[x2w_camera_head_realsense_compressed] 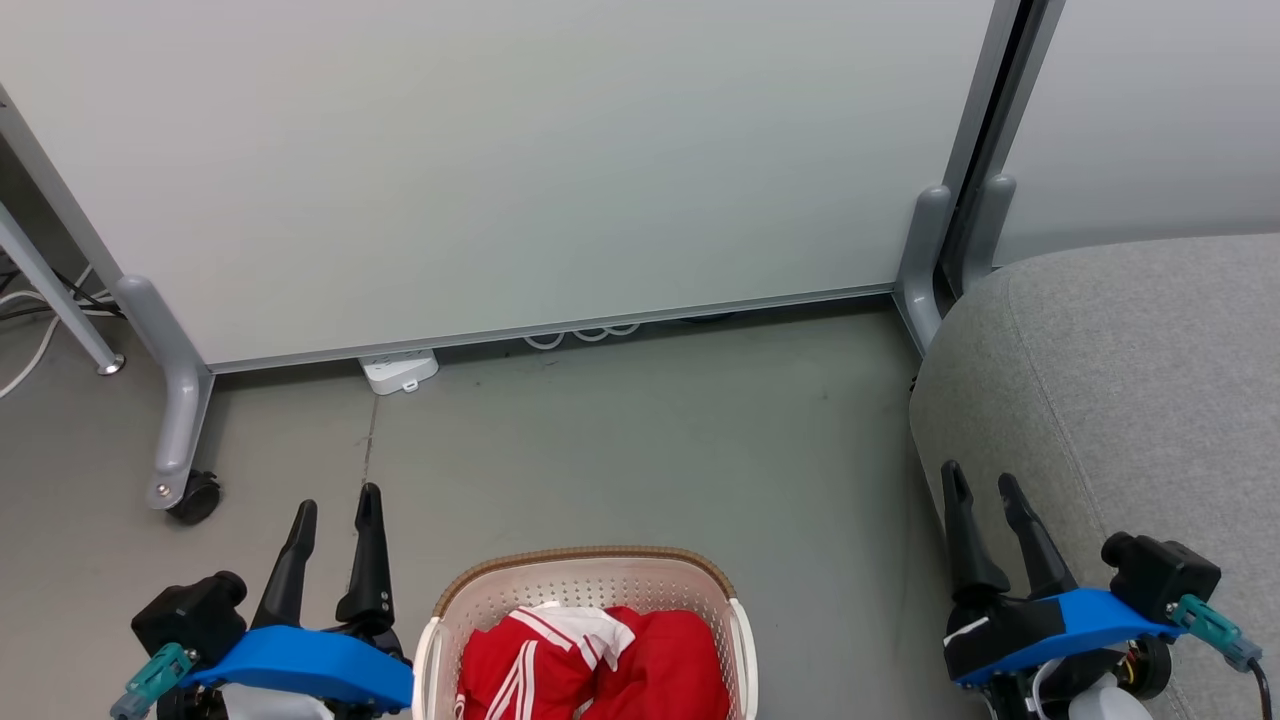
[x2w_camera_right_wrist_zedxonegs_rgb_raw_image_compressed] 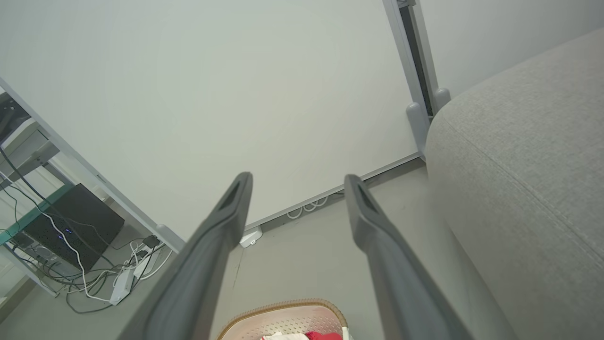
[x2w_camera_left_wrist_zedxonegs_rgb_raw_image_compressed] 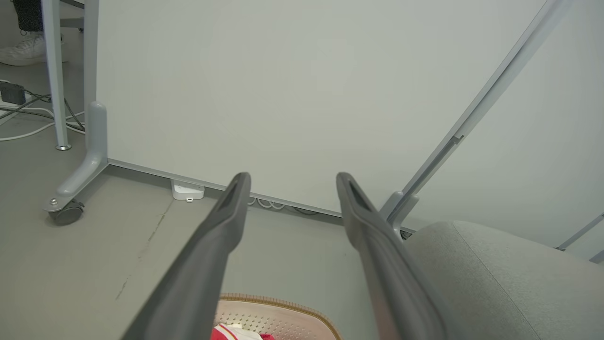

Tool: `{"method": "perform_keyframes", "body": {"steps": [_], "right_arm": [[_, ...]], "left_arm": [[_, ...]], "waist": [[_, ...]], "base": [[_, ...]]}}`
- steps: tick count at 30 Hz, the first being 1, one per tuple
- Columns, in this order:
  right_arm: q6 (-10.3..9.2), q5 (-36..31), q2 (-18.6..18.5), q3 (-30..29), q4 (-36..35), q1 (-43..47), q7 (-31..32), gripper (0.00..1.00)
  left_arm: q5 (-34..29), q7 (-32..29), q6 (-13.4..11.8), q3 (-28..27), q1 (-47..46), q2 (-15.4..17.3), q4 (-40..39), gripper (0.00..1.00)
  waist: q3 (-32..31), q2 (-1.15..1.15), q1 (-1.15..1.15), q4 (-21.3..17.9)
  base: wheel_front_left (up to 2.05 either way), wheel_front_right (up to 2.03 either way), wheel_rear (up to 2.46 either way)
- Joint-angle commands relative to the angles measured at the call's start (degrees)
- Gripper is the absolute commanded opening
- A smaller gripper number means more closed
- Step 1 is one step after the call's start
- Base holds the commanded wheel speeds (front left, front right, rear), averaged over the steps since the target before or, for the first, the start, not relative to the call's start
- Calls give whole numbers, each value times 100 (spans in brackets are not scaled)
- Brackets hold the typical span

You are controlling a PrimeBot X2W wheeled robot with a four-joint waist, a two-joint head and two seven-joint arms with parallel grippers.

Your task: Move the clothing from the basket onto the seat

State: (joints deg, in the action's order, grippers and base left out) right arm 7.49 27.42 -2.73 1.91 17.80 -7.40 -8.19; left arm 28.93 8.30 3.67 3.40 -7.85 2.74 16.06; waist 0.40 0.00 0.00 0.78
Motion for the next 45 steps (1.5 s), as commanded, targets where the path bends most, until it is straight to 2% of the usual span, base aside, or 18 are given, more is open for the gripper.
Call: {"method": "perform_keyframes", "body": {"steps": [1,17,45], "right_arm": [[0,-136,-19,20,-30,-131,-68,100],[0,-1131,-20,81,67,-122,-283,100],[-1,-2489,-22,254,323,-193,-621,100]], "left_arm": [[-114,56,-10,8,-114,47,-31,100],[-971,271,-8,111,-122,48,35,100],[-2194,606,-12,210,-189,27,242,100]], "waist": [[-1,0,0,0],[-29,0,0,9],[-47,0,0,44]], "base": [[0,0,0],[0,0,0],[0,0,0]]}}
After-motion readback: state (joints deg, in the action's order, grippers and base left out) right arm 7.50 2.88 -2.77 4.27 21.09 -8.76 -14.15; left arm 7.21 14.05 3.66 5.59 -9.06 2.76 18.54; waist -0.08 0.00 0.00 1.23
